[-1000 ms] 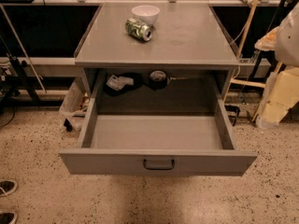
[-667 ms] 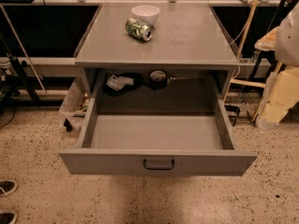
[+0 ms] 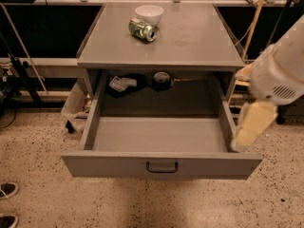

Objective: Close top drawer

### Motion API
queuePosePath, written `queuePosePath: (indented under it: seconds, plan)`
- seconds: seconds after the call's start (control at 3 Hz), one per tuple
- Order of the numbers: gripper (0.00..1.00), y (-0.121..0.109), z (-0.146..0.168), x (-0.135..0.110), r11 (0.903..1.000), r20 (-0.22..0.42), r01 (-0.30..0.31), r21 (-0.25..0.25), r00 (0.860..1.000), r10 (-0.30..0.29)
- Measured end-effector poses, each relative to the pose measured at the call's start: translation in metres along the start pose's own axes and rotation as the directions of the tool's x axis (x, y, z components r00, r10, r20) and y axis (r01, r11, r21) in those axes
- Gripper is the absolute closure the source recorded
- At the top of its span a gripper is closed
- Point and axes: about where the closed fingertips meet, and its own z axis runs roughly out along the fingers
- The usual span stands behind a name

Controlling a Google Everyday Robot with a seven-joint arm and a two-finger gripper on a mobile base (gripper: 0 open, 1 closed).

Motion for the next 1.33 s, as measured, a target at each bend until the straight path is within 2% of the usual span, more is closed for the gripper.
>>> queuePosePath:
  seconds: [0.33, 0.67, 1.0, 1.33]
  plan:
    - [0.0, 0.037, 0.075, 0.015, 0.9934, 0.038, -0.055, -0.101, 0.998, 0.059]
    - [0.0, 0.098, 0.11, 0.045, 0.9764, 0.033, -0.087, -0.198, 0.995, 0.095]
    - [0.0, 0.155, 0.121, 0.066, 0.9636, 0.005, -0.076, -0.256, 0.997, 0.08]
    - [0.0, 0.155, 0.121, 0.066, 0.9636, 0.005, -0.076, -0.256, 0.997, 0.08]
